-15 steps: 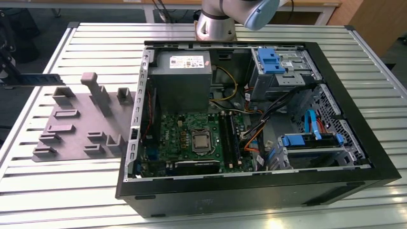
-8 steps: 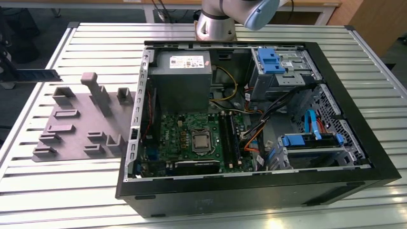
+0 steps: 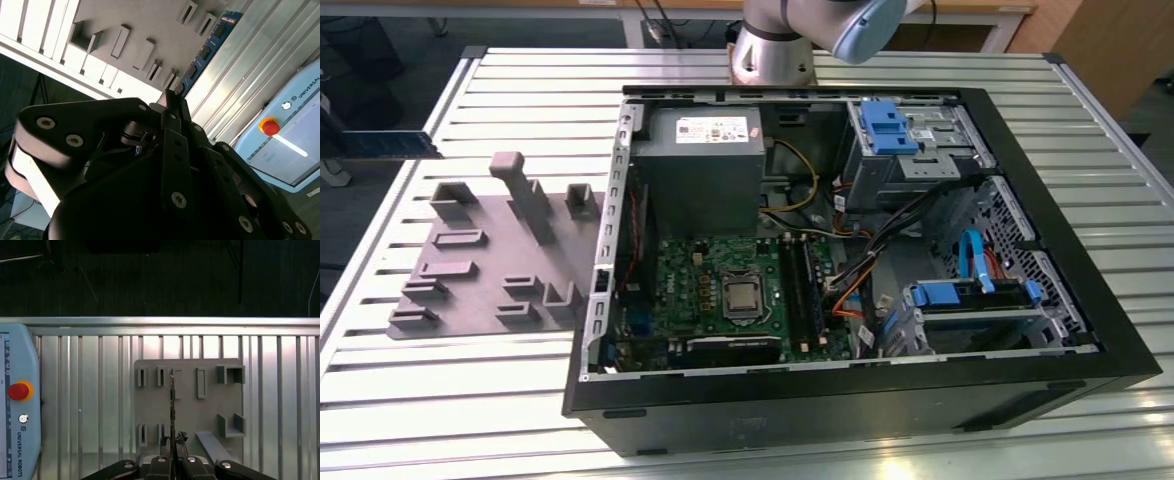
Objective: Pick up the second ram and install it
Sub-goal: 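Pick up the second ram and move it above second insertion slot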
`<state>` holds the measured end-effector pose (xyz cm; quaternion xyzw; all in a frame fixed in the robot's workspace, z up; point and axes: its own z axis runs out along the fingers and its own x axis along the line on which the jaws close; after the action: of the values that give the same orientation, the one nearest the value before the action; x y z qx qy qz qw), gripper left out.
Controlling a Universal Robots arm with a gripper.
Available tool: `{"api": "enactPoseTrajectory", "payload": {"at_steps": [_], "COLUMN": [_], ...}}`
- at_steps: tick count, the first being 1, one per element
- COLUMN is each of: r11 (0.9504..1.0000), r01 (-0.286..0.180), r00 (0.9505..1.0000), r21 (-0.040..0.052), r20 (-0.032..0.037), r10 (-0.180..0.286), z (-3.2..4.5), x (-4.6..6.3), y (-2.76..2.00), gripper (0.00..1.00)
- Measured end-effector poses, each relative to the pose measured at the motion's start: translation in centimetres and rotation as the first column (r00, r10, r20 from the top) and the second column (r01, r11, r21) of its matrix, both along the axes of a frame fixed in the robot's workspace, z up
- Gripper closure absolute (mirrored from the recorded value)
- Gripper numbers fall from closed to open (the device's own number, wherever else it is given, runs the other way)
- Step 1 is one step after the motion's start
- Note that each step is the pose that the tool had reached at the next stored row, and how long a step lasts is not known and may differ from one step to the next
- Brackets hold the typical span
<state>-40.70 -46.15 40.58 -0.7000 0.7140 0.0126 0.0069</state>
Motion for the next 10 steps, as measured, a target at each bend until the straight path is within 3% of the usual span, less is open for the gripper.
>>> {"api": "enactPoseTrajectory", "payload": {"at_steps": [10], "r11": [1.0], "r01": [0.0], "r00": [1.0], "r21": [0.0], "r20": [0.0], "r10": [0.0], "z": [0.24], "x": [0.38], "y": [0.0], "gripper": [0.86]}}
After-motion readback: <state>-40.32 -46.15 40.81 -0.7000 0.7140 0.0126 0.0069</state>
